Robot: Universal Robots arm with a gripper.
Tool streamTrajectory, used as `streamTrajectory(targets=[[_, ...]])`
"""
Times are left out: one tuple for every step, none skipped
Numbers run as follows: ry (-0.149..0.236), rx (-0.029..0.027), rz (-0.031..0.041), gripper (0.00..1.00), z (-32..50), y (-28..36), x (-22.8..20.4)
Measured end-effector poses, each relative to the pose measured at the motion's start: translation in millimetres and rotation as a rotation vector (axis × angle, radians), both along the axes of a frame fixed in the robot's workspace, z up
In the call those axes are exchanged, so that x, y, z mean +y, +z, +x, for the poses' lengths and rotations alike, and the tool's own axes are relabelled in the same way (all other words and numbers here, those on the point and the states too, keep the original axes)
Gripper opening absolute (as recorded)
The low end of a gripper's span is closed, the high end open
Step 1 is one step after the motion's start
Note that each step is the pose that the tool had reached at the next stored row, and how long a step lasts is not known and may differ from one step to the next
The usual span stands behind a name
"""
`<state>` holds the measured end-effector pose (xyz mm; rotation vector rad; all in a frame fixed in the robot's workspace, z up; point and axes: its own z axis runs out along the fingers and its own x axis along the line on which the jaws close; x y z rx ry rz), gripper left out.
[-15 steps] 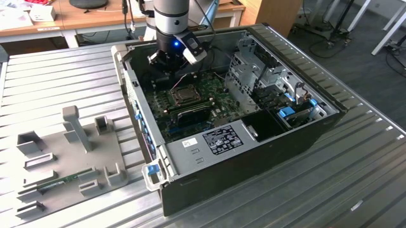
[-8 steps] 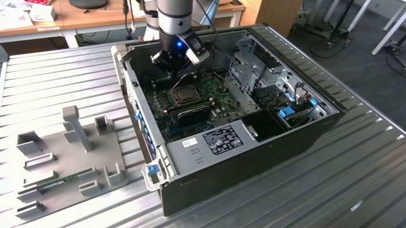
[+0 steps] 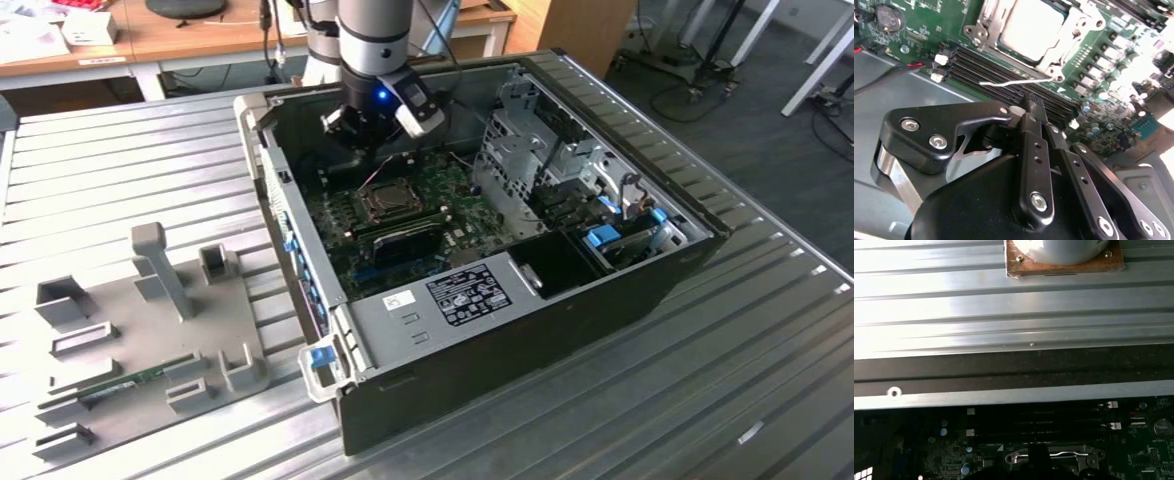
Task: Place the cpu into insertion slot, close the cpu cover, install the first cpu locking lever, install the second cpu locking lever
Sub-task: 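Install the first cpu locking lever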
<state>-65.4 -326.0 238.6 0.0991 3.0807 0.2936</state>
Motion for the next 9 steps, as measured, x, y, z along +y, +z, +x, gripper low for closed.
streamTrajectory(targets=[[0.0, 0.0, 0.0004, 0.1, 1.3, -1.0, 0.0], [0.0, -0.0001, 0.0016, 0.1, 2.3, -2.2, 0.1], [0.0, -0.0001, 0.0034, 0.1, 2.9, -3.4, 0.1], [0.0, -0.0001, 0.005, 0.1, 3.2, -4.7, 0.2], [0.0, -0.0001, 0.0063, 0.1, 3.5, -5.9, 0.3], [0.0, -0.0002, 0.0074, 0.1, 3.9, -6.9, 0.5], [0.0, -0.0001, 0.0081, 0.1, 4.4, -7.7, 0.7], [0.0, 0.0, 0.0087, 0.1, 5.0, -8.4, 0.9], [0.0, 0.0, 0.0093, 0.1, 5.6, -9.1, 1.2]])
